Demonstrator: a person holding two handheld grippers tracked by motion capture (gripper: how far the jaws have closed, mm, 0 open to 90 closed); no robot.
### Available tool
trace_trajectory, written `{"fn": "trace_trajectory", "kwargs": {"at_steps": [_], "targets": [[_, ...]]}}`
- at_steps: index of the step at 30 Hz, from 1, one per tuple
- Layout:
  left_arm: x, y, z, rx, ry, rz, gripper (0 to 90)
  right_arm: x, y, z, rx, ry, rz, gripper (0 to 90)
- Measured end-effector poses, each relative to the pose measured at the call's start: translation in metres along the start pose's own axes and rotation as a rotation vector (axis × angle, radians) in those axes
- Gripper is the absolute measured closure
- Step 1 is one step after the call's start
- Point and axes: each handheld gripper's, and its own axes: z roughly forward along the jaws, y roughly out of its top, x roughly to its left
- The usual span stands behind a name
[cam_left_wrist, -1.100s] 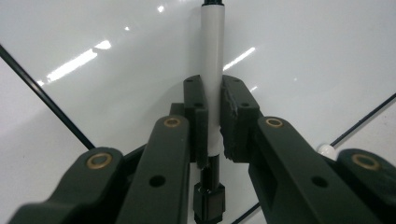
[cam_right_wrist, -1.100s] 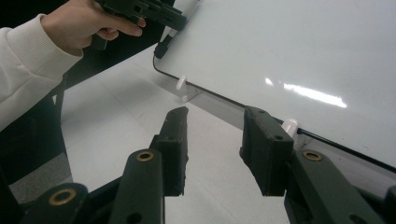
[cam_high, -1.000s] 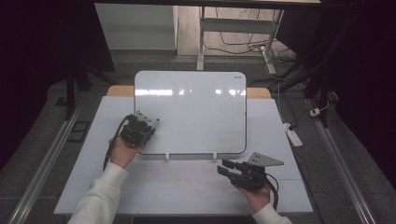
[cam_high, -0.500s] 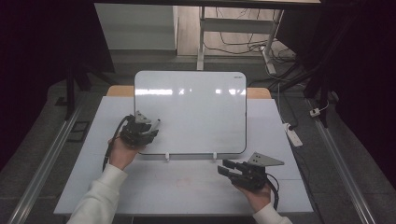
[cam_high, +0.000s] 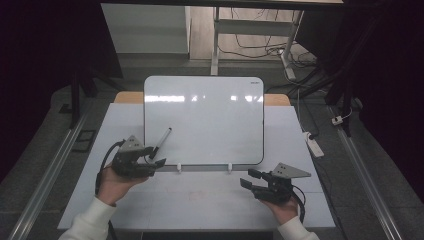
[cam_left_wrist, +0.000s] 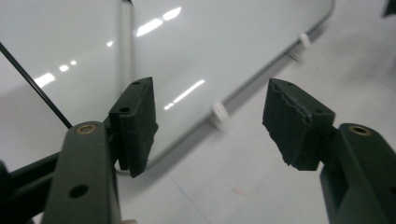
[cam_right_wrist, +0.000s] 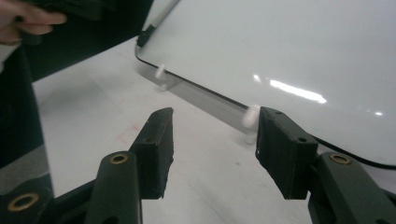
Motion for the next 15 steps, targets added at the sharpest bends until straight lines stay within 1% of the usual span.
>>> {"fn": "trace_trajectory", "kwargs": {"at_steps": [2, 5, 7, 10, 13, 15], "targets": [[-0.003, -0.013, -0.005, -0.009, -0.021, -0.007, 33.0, -0.002, -0.001, -0.004, 0.004, -0.017, -0.022, 45.3], [-0.004, -0.034, -0.011, -0.033, -0.041, -0.036, 31.0, -0.004, -0.003, -0.011, 0.01, -0.057, -0.07, 45.0], [-0.003, -0.047, -0.014, -0.045, -0.038, -0.051, 30.7, -0.007, -0.004, -0.017, 0.013, -0.079, -0.089, 45.1], [-0.001, -0.063, -0.015, -0.052, -0.025, -0.067, 30.2, -0.011, -0.007, -0.024, 0.02, -0.11, -0.108, 45.0], [0.003, -0.075, -0.014, -0.054, -0.023, -0.078, 30.2, -0.017, -0.012, -0.031, 0.041, -0.153, -0.132, 44.8], [0.006, -0.081, -0.014, -0.056, -0.017, -0.079, 30.0, -0.022, -0.015, -0.035, 0.046, -0.167, -0.132, 44.7]]}}
